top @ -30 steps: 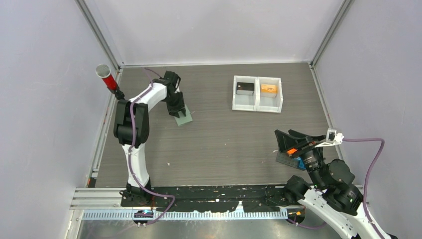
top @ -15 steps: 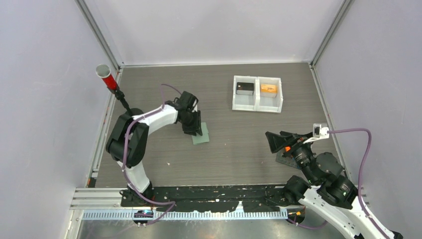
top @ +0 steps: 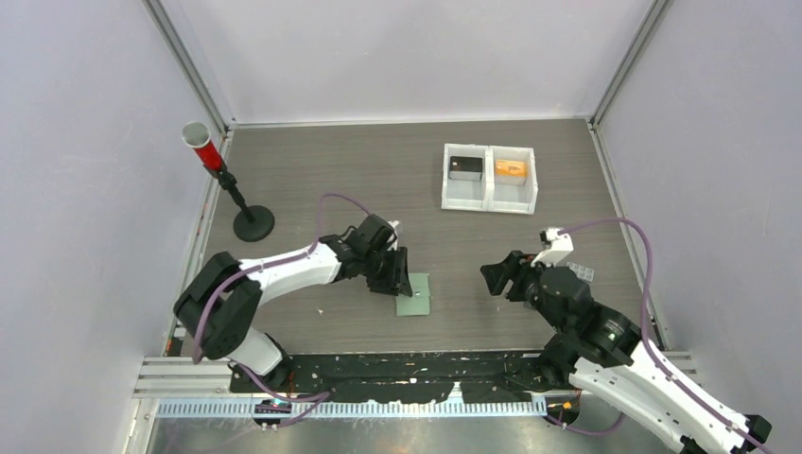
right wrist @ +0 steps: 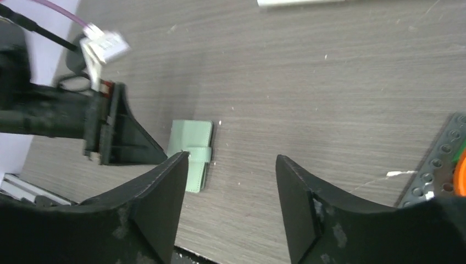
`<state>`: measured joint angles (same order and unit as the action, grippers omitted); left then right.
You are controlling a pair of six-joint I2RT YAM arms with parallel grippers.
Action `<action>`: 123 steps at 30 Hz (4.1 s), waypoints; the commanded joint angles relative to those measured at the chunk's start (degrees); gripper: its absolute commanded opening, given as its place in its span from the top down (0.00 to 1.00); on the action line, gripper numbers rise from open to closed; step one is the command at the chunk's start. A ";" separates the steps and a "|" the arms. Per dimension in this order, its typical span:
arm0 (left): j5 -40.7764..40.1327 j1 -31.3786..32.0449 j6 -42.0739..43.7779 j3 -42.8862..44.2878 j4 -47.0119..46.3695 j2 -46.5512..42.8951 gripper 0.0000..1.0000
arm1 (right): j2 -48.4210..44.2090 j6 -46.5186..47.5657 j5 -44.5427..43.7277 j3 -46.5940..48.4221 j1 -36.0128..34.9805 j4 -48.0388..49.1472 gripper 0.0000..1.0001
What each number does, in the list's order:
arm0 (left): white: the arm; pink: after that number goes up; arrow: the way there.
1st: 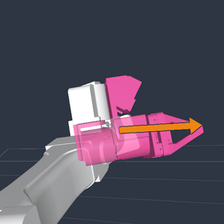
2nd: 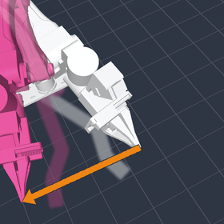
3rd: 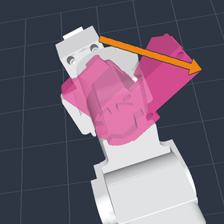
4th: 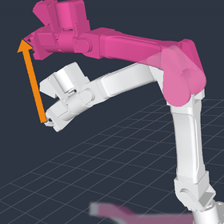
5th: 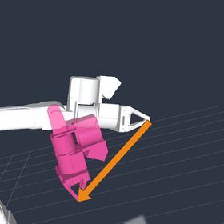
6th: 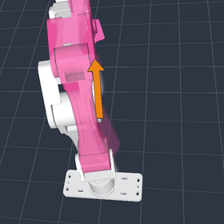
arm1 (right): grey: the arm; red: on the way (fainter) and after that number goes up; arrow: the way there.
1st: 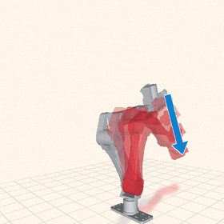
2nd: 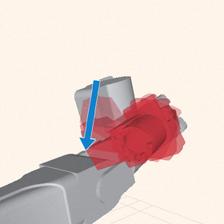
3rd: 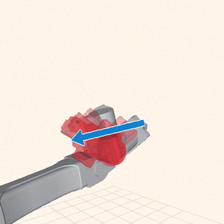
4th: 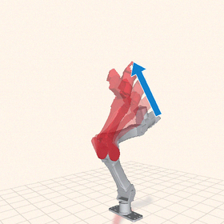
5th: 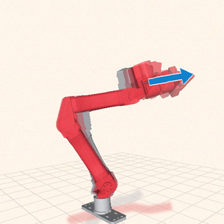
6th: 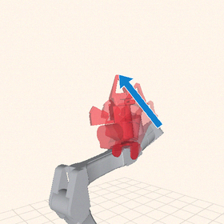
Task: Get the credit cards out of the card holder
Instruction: Move the card holder to the center of the board, then open the card holder at the center of the board.
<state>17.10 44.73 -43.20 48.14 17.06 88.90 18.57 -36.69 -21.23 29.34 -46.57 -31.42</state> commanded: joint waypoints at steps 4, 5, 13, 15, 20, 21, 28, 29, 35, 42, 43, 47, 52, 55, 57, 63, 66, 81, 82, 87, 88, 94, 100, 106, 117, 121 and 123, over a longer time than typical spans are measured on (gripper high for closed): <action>-13.53 -0.86 6.39 5.36 13.18 -13.12 0.50 | 13.19 -1.51 7.43 1.08 -0.32 5.22 0.44; -15.51 -0.94 7.50 6.03 15.46 -14.73 0.49 | 14.45 -2.11 8.18 1.12 -0.33 6.41 0.47; -32.86 -0.96 13.00 6.83 32.47 -32.42 0.38 | 28.89 -7.21 10.19 2.03 -2.01 12.92 0.53; -34.87 -0.96 13.64 5.69 35.26 -37.06 0.37 | 32.43 -8.24 8.92 2.93 -3.56 13.99 0.53; -34.50 -0.96 16.86 2.79 39.05 -48.48 0.34 | 42.08 -11.06 5.07 7.03 -8.65 16.24 0.53; -33.80 -0.96 17.97 1.78 38.89 -50.66 0.34 | 44.80 -11.27 4.08 8.51 -9.39 16.36 0.53; -30.00 -0.96 19.90 -4.64 31.81 -65.81 0.27 | 56.83 -11.35 2.22 15.84 -13.53 16.14 0.53; -30.86 -0.96 19.79 -4.78 32.12 -66.86 0.26 | 58.64 -11.31 2.15 16.95 -13.63 15.96 0.53; -32.13 -0.96 18.88 -5.61 32.14 -69.39 0.22 | 64.41 -11.34 2.32 20.22 -14.37 14.56 0.53; -31.96 -0.96 18.50 -5.47 32.50 -68.46 0.23 | 70.42 -10.63 2.31 22.06 -14.60 14.00 0.53; -31.96 -0.96 18.50 -5.43 32.58 -68.27 0.23 | 71.06 -10.50 2.37 22.31 -14.60 13.95 0.53; -32.04 -0.87 18.50 -5.42 32.65 -68.07 0.23 | 74.34 -10.08 1.43 23.36 -14.96 12.13 0.56; -32.37 -0.87 18.42 -5.51 32.61 -68.00 0.23 | 76.02 -10.31 -0.73 23.44 -15.68 10.27 0.63; -32.47 -0.87 18.42 -5.51 32.63 -67.68 0.23 | 75.40 -10.54 -0.92 22.65 -15.81 10.89 0.78; -32.48 -0.87 18.42 -5.51 32.63 -67.47 0.23 | 74.75 -10.66 -0.85 22.04 -15.79 11.57 0.88; -32.66 -0.87 18.24 -5.44 32.76 -66.87 0.23 | 71.51 -10.64 -0.14 19.54 -15.83 15.23 0.95; -32.83 -0.87 18.11 -5.49 32.78 -66.84 0.23 | 69.31 -10.47 0.15 18.27 -15.84 17.90 0.95; -27.40 -0.87 11.99 -6.55 31.13 -61.44 0.23 | 57.60 -6.69 9.51 10.47 -15.75 32.88 0.95; -26.25 -0.87 11.08 -6.95 30.14 -59.53 0.23 | 57.35 -6.63 10.27 10.16 -15.75 33.73 0.95; -21.97 -0.87 9.41 -6.83 26.61 -51.22 0.25 | 54.97 -6.71 15.58 8.53 -15.75 39.31 0.95; -21.93 -0.87 8.72 -7.28 25.73 -50.06 0.25 | 54.59 -6.63 15.86 7.94 -15.75 40.31 0.95; -21.80 -0.87 5.54 -10.49 19.61 -46.52 0.27 | 51.35 -6.36 17.68 8.06 -15.75 40.10 0.95; -16.48 -0.87 4.48 -11.10 15.05 -42.94 0.27 | 47.60 -7.23 18.72 5.83 -15.70 41.65 0.95; -14.81 -0.95 3.38 -12.87 10.62 -41.17 0.27 | 46.60 -6.13 16.94 5.51 -15.75 39.44 0.95; -15.20 -0.96 3.13 -13.37 7.71 -35.74 0.32 | 40.59 -2.77 5.69 -2.67 -13.04 27.45 0.95; -14.58 -0.96 2.67 -14.33 6.07 -33.22 0.33 | 39.90 -3.15 10.97 -7.75 -6.86 28.93 0.95; -14.14 -0.94 2.44 -14.56 5.02 -31.83 0.34 | 39.71 -3.14 12.21 -9.07 -4.38 29.13 0.95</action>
<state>1.72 43.97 -39.88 34.26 26.55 55.16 59.33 -40.62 -10.33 22.63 -54.78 -1.87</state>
